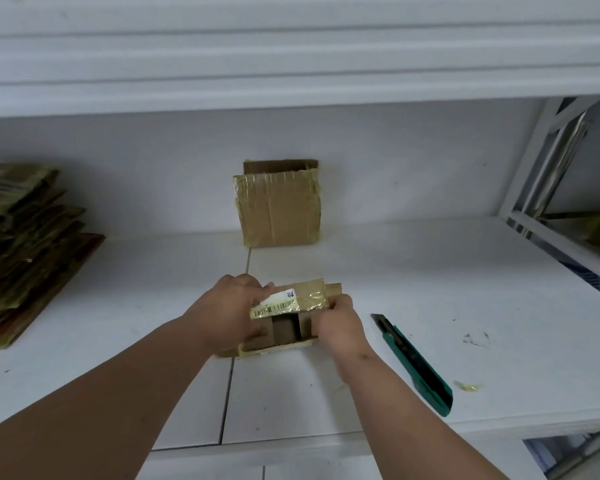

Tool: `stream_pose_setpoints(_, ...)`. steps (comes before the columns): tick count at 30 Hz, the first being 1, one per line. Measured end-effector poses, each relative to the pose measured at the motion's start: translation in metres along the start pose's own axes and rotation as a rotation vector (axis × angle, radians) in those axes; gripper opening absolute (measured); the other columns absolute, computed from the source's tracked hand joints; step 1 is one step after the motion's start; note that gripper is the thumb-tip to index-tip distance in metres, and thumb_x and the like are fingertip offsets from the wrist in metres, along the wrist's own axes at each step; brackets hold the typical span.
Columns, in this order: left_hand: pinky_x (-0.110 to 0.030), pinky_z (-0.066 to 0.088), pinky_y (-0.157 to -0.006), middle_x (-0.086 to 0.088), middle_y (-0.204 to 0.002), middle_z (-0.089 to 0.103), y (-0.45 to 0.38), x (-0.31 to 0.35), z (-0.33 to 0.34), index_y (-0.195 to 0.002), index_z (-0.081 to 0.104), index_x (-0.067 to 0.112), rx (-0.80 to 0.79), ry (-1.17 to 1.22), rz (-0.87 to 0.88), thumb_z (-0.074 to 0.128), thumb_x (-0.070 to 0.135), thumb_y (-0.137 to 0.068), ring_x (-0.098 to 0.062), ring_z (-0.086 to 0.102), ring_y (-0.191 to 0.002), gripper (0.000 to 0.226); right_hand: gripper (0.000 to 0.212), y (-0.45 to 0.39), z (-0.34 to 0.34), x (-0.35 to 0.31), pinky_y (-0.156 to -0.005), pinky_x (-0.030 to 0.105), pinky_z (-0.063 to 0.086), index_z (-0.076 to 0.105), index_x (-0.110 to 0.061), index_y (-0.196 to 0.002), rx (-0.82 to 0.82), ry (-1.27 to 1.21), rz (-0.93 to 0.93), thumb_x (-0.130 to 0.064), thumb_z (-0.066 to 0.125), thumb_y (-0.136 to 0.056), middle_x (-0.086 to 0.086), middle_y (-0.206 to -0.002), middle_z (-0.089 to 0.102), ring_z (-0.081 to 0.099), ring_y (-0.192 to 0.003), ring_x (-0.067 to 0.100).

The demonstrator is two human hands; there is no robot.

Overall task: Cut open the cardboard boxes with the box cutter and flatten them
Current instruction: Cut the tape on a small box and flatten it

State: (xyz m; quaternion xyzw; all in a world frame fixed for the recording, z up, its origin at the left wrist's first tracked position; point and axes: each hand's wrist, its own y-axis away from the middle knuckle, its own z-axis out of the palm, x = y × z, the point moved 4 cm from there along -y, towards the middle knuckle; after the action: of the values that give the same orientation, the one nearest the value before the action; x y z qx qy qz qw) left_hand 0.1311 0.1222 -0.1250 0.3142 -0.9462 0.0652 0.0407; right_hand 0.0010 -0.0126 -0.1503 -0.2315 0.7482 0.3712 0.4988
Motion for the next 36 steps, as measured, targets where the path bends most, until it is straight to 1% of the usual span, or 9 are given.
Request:
stream_pose_setpoints(6,-0.023,0.042,-0.085,0.007,-0.127,0.055,0.000,0.000,-0.012,-0.139,0.052,0.030,-0.012,0.015,0.022,0.054,0.037,-0.098,-0.012,0.052,-0.108,0.042,0.059,0.006,-0.010,0.012,-0.069,0.022,0.041,0.044,-0.023,-0.136,-0.087,0.043,-0.045,0.000,0.053,-0.082,-0.007,-0.102,0.058,0.053,-0.086,0.005)
stream_pose_setpoints(9,-0.024,0.041,-0.069,0.006,-0.098,0.064,-0.001,-0.003,-0.026,-0.109,0.066,0.022,0.051,0.299,-0.118,0.043,0.037,-0.102,-0.014,0.057,-0.091,0.028,0.051,0.006,-0.012,0.013,-0.077,0.025,0.048,0.045,-0.022,-0.130,-0.072,0.121,-0.116,-0.007,0.061,-0.084,-0.008,-0.099,0.060,0.057,-0.088,0.006)
stream_pose_setpoints(15,-0.027,0.036,-0.056,0.002,-0.083,0.053,-0.001,0.002,-0.031,-0.109,0.039,0.021,0.199,0.382,-0.289,0.048,0.037,-0.100,-0.013,0.053,-0.072,0.020,0.054,0.006,-0.007,0.009,-0.079,0.033,0.052,0.042,-0.023,-0.111,0.016,0.384,-0.199,-0.038,0.079,-0.075,-0.006,-0.099,0.060,0.061,-0.091,0.015)
stream_pose_setpoints(18,-0.031,0.036,-0.059,0.000,-0.085,0.048,-0.001,0.006,-0.028,-0.103,0.035,0.023,0.255,0.337,-0.247,0.044,0.028,-0.102,-0.021,0.053,-0.074,0.011,0.066,0.005,-0.006,-0.003,-0.077,0.035,0.053,0.040,-0.021,-0.111,0.079,0.509,-0.205,-0.059,0.075,-0.070,-0.005,-0.100,0.060,0.062,-0.092,0.018)
stream_pose_setpoints(20,-0.031,0.040,-0.065,-0.003,-0.093,0.049,-0.001,0.008,-0.026,-0.100,0.036,0.028,0.271,0.316,-0.194,0.043,0.026,-0.101,-0.026,0.054,-0.079,0.007,0.058,0.006,-0.005,-0.006,-0.076,0.034,0.053,0.041,-0.020,-0.109,0.108,0.567,-0.213,-0.057,0.070,-0.075,-0.006,-0.095,0.061,0.062,-0.089,0.019)
stream_pose_setpoints(22,-0.032,0.044,-0.069,-0.001,-0.102,0.047,0.000,0.011,-0.024,-0.104,0.037,0.030,0.233,0.303,-0.191,0.049,0.033,-0.098,-0.023,0.054,-0.082,0.014,0.047,0.004,-0.005,-0.006,-0.075,0.035,0.054,0.044,-0.018,-0.110,0.108,0.564,-0.224,-0.048,0.065,-0.081,-0.006,-0.090,0.061,0.062,-0.085,0.018)
stream_pose_setpoints(27,-0.032,0.047,-0.085,0.003,-0.112,0.031,0.009,0.022,-0.015,-0.116,0.031,0.027,0.134,0.092,-0.320,0.078,0.058,-0.070,-0.016,0.042,-0.101,0.073,0.032,0.006,-0.016,-0.001,-0.081,0.035,0.047,0.049,-0.019,-0.126,0.100,0.351,-0.245,-0.028,0.045,-0.096,-0.002,-0.095,0.058,0.058,-0.092,0.023)
stream_pose_setpoints(31,-0.031,0.044,-0.080,-0.001,-0.116,0.036,0.007,0.025,-0.015,-0.120,0.030,0.021,0.163,0.124,-0.355,0.078,0.034,-0.071,-0.019,0.040,-0.100,0.070,0.026,0.005,-0.018,0.003,-0.081,0.037,0.048,0.053,-0.027,-0.121,0.035,0.338,-0.266,-0.026,0.037,-0.100,0.000,-0.097,0.064,0.059,-0.092,0.023)
stream_pose_setpoints(36,-0.033,0.054,-0.069,-0.003,-0.110,0.050,0.005,0.012,-0.039,-0.139,0.030,0.033,0.262,0.551,-0.390,0.055,0.001,-0.086,-0.022,0.058,-0.085,0.067,0.025,-0.001,-0.024,0.006,-0.078,0.034,0.044,0.062,-0.016,-0.107,0.033,0.103,-0.184,-0.022,0.039,-0.098,0.004,-0.095,0.065,0.059,-0.090,0.023)
